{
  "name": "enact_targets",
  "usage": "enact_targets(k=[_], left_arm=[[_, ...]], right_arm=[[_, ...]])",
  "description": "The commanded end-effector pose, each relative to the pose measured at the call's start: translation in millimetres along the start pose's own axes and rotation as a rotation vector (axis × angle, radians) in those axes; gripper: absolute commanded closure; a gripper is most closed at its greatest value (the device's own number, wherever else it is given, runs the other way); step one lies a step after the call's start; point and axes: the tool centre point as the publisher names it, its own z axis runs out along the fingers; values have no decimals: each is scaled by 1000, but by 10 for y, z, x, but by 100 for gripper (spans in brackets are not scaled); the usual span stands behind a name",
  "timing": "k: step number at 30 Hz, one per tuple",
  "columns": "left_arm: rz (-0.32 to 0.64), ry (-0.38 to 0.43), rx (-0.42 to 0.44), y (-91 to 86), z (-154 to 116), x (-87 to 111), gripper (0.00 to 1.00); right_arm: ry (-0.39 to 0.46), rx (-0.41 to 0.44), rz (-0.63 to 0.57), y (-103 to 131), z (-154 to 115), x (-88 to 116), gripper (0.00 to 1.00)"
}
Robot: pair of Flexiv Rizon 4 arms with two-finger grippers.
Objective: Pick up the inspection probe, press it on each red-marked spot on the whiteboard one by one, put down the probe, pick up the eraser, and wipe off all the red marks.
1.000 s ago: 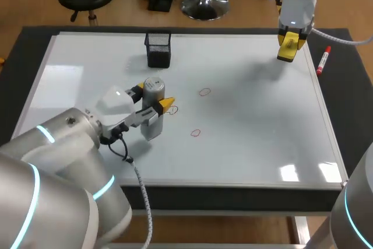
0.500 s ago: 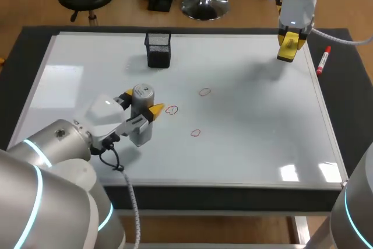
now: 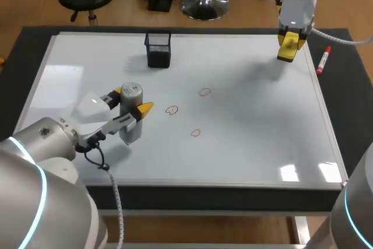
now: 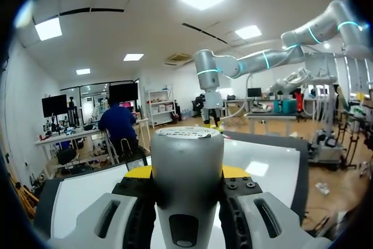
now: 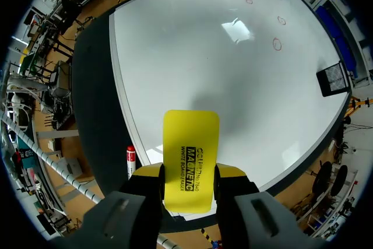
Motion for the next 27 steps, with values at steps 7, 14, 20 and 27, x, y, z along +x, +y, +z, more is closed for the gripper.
enact_targets(k=[7,14,20,27], left_arm=[[-3,63,13,19,-65,-82,100],[-3,63,13,19,-65,-82,100],[-3,63,13,19,-65,-82,100],[-22,52,36,44,-50,-109,100]], right_arm=[[4,0,-2,-8,-16,2,100],[4,0,-2,-8,-16,2,100],[4,0,-2,-8,-16,2,100],[4,0,-2,-8,-16,2,100]])
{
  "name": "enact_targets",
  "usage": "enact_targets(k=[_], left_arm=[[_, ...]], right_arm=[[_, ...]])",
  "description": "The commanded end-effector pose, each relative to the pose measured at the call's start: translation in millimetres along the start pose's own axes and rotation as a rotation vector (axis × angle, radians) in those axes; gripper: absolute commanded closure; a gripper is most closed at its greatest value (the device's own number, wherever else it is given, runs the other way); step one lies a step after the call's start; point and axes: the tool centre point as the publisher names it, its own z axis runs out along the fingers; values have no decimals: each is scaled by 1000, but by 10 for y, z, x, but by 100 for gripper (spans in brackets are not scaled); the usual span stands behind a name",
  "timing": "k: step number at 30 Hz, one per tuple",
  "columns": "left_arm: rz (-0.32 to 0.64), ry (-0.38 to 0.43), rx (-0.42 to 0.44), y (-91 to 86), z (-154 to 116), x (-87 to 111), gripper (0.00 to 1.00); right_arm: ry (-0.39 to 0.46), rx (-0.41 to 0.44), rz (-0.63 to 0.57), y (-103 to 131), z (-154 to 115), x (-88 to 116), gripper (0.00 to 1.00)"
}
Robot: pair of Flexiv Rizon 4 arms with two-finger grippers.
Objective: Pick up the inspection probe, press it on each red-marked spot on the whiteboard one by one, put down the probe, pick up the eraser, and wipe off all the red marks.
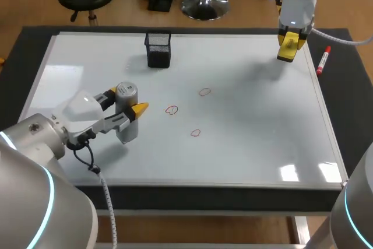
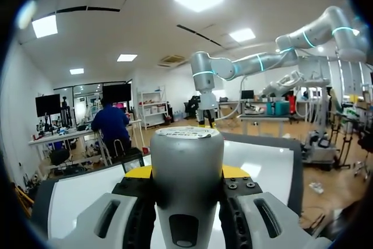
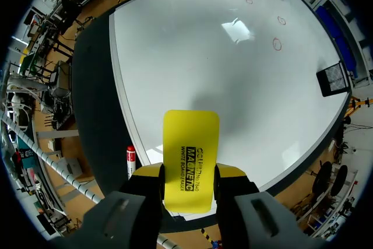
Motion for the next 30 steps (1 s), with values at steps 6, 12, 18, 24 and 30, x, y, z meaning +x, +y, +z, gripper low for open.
enact_targets(k=[6,12,18,24,30], left_arm=[[-13,-8,36,53,-108,-171,100],[-16,-26,47,80,-250,-220,100],[-15,-35,46,99,-361,-267,100],[-11,-33,39,103,-439,-351,100],[-3,-39,37,109,-495,-396,100]], right_arm=[[4,0,-2,-8,-16,2,100],[4,0,-2,-8,-16,2,100],[4,0,-2,-8,-16,2,100],[4,0,-2,-8,-16,2,100],[4,0,-2,-8,-16,2,100]])
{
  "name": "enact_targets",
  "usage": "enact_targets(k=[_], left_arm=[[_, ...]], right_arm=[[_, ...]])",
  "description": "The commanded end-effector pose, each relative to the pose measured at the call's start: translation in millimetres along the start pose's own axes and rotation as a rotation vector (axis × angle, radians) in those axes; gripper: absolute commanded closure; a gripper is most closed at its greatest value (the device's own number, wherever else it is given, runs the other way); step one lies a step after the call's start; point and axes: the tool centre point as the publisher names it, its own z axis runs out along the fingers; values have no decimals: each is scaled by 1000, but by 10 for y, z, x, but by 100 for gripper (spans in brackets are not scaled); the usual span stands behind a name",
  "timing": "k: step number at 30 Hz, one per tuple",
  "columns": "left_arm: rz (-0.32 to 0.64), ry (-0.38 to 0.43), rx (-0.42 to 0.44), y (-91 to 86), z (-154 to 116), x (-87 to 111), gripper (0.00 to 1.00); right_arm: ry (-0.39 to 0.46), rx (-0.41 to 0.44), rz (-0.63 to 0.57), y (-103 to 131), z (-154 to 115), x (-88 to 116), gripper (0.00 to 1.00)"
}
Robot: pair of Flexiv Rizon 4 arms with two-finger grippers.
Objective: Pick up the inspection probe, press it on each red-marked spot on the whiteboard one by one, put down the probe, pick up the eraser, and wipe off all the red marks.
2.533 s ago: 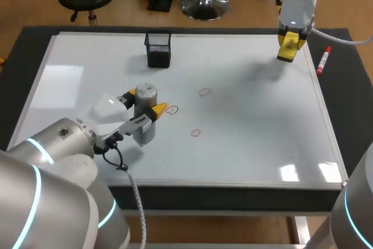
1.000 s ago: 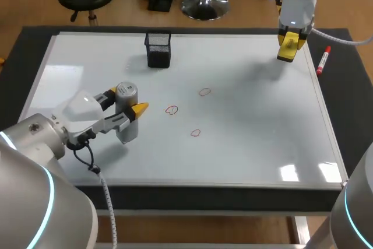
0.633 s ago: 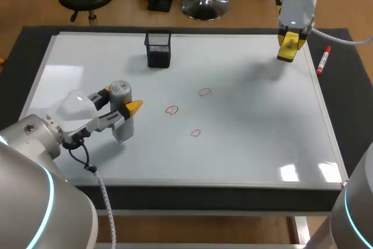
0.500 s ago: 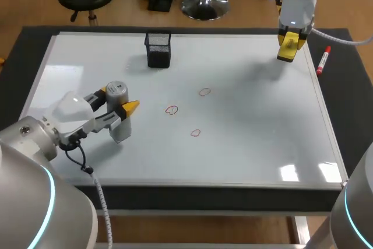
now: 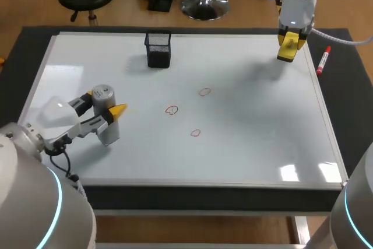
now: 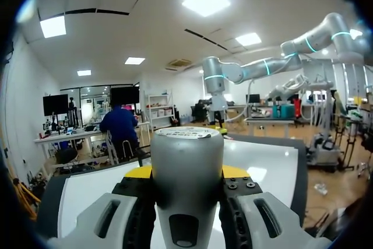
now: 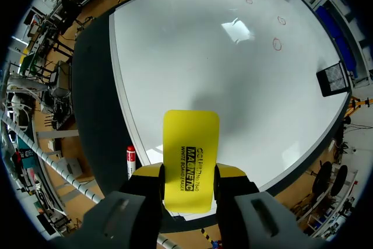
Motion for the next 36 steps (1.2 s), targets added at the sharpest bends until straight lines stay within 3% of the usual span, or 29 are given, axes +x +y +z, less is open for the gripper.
enact_targets(k=[1,25,36], left_arm=[[5,4,10,-14,-92,-26,100],[14,3,14,-19,-101,-32,100],[14,3,14,-19,-101,-32,100]], right_arm=[[4,0,-2,-8,-16,2,100],[4,0,-2,-8,-16,2,100],[51,47,-157,478,-79,174,100]])
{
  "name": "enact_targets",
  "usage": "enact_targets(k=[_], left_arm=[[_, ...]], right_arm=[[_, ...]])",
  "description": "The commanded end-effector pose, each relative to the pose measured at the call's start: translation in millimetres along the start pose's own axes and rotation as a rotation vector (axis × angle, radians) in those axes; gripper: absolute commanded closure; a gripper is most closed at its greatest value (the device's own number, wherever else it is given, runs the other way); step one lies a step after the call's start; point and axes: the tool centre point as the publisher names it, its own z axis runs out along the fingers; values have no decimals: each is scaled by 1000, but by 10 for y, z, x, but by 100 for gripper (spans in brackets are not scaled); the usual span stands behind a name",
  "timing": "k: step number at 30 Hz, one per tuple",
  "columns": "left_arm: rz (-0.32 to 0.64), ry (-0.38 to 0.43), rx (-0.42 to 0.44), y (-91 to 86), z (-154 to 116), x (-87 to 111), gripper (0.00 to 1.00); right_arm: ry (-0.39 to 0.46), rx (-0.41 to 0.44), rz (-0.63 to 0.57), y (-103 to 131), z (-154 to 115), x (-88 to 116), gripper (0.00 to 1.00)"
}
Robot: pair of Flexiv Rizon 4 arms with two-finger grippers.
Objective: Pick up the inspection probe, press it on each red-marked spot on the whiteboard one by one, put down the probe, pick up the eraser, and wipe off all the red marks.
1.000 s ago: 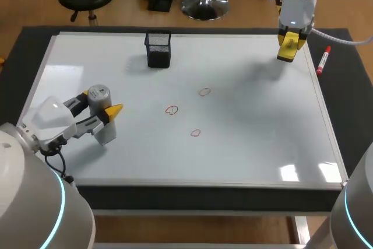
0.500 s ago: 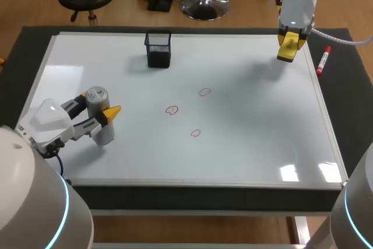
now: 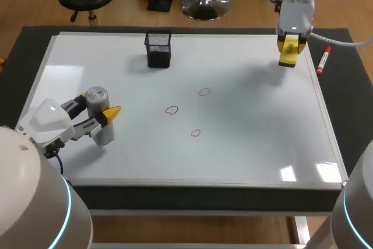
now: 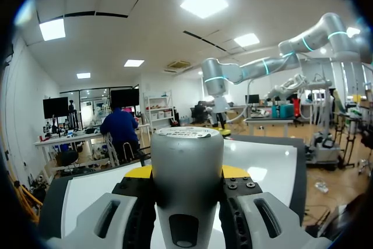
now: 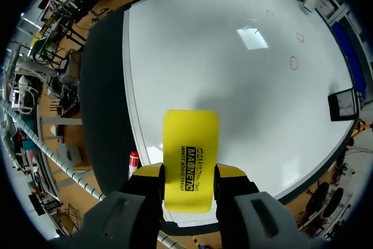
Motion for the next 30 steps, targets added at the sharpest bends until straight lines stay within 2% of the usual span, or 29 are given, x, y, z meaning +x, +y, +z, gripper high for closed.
enact_targets(k=[1,8,10,17,19,25,30], left_arm=[[0,-1,0,-10,11,-5,100],[0,-1,0,-10,11,-5,100],[0,-1,0,-10,11,-5,100],[0,-1,0,-10,11,-5,100],[0,-1,0,-10,11,-5,100],[0,-1,0,-10,11,-5,100],[0,-1,0,-10,11,-5,100]], right_arm=[[-3,56,-41,327,-134,96,100],[3,34,-147,796,-176,79,100],[5,12,-175,959,-157,53,100],[28,23,-249,1567,-119,-38,100],[9,17,-273,1735,-136,-65,100],[-10,18,-335,2237,-147,-185,100],[-7,18,-397,2608,-54,-364,100]])
